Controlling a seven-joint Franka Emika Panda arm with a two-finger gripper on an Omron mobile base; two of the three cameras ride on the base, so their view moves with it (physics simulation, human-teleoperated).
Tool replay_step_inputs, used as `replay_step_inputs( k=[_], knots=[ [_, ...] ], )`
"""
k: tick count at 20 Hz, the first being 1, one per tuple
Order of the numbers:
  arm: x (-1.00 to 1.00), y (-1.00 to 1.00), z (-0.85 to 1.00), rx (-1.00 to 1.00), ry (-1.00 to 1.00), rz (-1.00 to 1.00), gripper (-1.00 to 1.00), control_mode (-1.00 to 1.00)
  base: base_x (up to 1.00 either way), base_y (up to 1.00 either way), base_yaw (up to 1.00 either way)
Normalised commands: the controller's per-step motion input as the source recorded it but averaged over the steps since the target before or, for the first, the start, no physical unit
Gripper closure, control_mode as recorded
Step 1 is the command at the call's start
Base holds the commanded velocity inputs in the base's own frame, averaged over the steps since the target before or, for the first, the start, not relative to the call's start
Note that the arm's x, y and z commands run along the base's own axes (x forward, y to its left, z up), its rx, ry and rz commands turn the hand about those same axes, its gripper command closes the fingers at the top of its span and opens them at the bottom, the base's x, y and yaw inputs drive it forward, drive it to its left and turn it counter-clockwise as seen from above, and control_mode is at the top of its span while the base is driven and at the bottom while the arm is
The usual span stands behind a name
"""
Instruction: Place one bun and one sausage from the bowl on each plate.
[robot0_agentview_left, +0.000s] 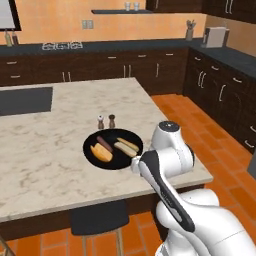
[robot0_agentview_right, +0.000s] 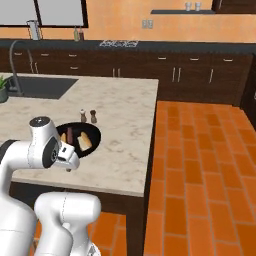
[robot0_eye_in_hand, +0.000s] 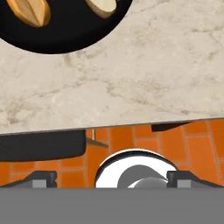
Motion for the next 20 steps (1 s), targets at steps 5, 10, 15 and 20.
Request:
replay_step_inputs(
  k=[5, 10, 15, 20],
  knots=[
    [0.0, 0.0, 0.0, 0.0, 0.0, 0.0, -1.0, 1.0, 0.63, -0.51, 0.02],
    [0.0, 0.0, 0.0, 0.0, 0.0, 0.0, -1.0, 1.0, 0.58, -0.61, 0.05],
    [0.0, 0.0, 0.0, 0.0, 0.0, 0.0, -1.0, 1.0, 1.0, 0.09, 0.01],
    [0.03, 0.43, 0.55, 0.0, 0.0, 0.15, -1.0, -1.0, 0.28, 0.13, 0.01]
  ],
)
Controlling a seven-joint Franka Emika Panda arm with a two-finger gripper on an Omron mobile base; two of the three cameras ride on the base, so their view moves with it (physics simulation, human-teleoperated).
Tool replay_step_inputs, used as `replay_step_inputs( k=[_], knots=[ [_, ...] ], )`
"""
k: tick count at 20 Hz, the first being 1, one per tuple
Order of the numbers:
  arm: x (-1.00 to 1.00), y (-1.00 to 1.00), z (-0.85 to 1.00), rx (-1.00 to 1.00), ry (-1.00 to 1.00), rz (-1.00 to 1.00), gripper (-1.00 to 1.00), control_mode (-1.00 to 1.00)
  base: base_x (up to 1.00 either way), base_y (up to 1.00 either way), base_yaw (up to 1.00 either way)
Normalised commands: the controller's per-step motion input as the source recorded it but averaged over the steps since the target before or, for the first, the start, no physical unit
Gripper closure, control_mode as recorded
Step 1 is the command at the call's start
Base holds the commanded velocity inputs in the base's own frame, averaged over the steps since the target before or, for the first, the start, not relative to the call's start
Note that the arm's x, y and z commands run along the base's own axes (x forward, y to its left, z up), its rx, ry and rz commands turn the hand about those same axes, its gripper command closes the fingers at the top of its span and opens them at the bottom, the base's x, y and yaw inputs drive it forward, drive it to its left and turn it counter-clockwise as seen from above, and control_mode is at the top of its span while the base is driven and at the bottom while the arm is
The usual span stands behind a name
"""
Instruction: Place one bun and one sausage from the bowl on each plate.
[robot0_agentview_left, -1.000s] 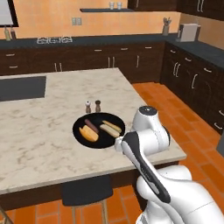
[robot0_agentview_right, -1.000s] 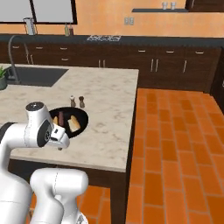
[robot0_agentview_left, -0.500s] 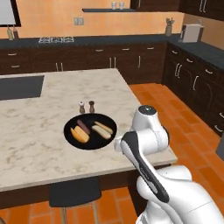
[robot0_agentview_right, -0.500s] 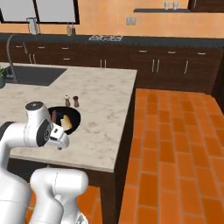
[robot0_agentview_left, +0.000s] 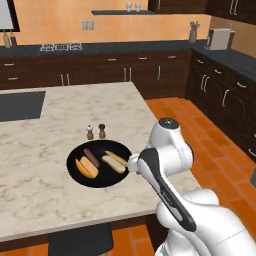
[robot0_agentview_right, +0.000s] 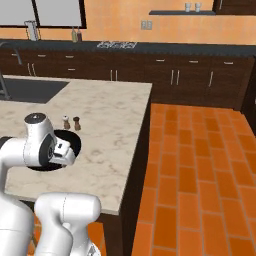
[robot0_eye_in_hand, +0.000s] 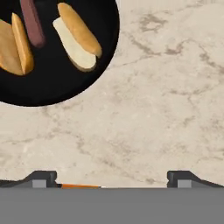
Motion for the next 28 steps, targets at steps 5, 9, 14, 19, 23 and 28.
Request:
replay_step_inputs(
  k=[5, 9, 14, 19, 23, 28],
  knots=[
    [0.68, 1.0, 0.59, 0.0, 0.06, 0.15, -1.0, -1.0, 0.0, 0.0, 0.0],
    [1.0, 1.0, -0.13, 0.0, 0.18, 0.07, -1.0, -1.0, 0.0, 0.0, 0.0],
    [0.94, 0.96, -0.21, -0.01, 0.35, 0.09, -1.0, -1.0, 0.0, 0.0, 0.0],
    [0.46, 0.7, -0.66, -0.03, 0.08, 0.03, -1.0, -1.0, 0.0, 0.0, 0.0],
    [0.07, 0.0, -0.76, -0.11, -0.14, 0.0, -1.0, -1.0, 0.0, 0.0, 0.0],
    [0.32, 0.0, -0.53, -0.01, -0.17, 0.0, -1.0, -1.0, 0.0, 0.0, 0.0]
  ],
)
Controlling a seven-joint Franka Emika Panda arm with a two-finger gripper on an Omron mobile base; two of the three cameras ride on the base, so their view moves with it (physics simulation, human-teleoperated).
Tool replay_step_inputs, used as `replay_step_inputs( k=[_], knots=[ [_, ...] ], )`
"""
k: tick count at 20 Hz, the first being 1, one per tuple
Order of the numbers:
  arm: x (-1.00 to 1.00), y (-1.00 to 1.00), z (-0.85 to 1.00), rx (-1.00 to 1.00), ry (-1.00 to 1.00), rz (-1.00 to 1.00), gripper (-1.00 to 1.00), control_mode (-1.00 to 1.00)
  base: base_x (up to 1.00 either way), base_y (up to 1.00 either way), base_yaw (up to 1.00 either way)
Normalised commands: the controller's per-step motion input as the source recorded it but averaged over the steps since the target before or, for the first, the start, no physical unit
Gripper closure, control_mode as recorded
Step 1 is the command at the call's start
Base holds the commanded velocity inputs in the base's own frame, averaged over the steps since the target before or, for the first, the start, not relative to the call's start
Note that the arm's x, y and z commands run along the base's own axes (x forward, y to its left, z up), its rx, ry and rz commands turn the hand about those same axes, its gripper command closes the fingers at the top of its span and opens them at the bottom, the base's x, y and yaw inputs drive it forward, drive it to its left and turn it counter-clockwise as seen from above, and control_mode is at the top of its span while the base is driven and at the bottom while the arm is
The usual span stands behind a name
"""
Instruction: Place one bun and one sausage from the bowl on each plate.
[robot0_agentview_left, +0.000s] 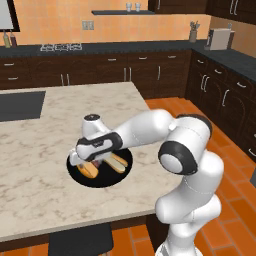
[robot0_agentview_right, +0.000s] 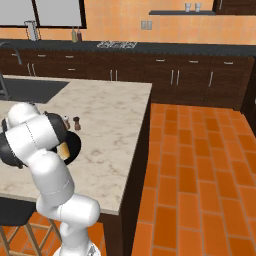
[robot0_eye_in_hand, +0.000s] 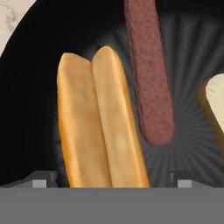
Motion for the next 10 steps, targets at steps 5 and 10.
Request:
replay_step_inputs(
  k=[5, 10],
  knots=[
    [0.07, 0.0, -0.19, -0.02, 0.01, 0.0, -1.0, -1.0, 0.0, 0.0, 0.0],
    [0.0, 0.0, -0.15, -0.01, 0.0, 0.0, -1.0, -1.0, 0.0, 0.0, 0.0]
  ],
)
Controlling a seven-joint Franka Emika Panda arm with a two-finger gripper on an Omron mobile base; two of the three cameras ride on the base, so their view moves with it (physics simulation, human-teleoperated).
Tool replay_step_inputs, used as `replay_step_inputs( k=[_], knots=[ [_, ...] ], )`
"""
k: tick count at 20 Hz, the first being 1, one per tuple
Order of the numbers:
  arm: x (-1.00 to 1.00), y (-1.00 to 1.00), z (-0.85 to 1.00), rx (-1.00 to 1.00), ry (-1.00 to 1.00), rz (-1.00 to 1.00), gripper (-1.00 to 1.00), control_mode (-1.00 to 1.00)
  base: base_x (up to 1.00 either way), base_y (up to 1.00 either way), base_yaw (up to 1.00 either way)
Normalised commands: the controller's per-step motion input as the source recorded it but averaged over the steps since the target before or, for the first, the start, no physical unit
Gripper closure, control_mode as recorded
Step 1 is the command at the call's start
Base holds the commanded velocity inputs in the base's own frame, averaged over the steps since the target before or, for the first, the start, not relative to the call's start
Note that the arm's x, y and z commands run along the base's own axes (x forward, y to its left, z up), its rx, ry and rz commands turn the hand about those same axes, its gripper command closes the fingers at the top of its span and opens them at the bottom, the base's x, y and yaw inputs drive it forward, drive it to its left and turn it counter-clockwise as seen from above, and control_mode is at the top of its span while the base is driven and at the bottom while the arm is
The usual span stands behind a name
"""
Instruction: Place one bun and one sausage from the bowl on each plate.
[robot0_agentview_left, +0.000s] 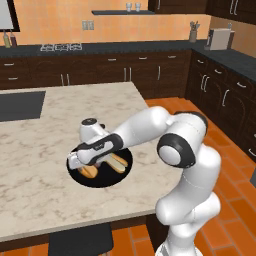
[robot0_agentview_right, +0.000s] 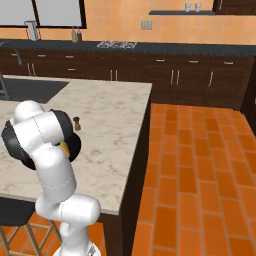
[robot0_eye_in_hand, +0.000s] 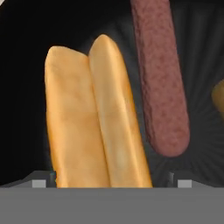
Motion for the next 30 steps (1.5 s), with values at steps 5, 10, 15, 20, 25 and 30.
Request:
replay_step_inputs(
  k=[5, 10, 15, 20, 25, 30],
  knots=[
    [0.0, 0.02, -0.09, -0.01, 0.0, 0.0, -1.0, -1.0, 0.0, 0.0, 0.0],
    [0.01, 0.01, -0.17, 0.0, 0.0, 0.0, -1.0, -1.0, 0.0, 0.0, 0.0],
    [0.0, 0.0, -0.53, -0.01, -0.01, 0.0, -1.0, -1.0, 0.0, 0.0, 0.0],
    [0.0, 0.0, -0.34, -0.02, -0.02, 0.0, 1.0, -1.0, 0.0, 0.0, 0.0],
    [-0.32, -0.04, 0.19, 0.0, -0.04, 0.01, 1.0, -1.0, 0.0, 0.0, 0.0],
    [-0.88, -0.38, 1.0, 0.06, -0.14, -0.02, 1.0, -1.0, 0.0, 0.0, 0.0]
  ],
)
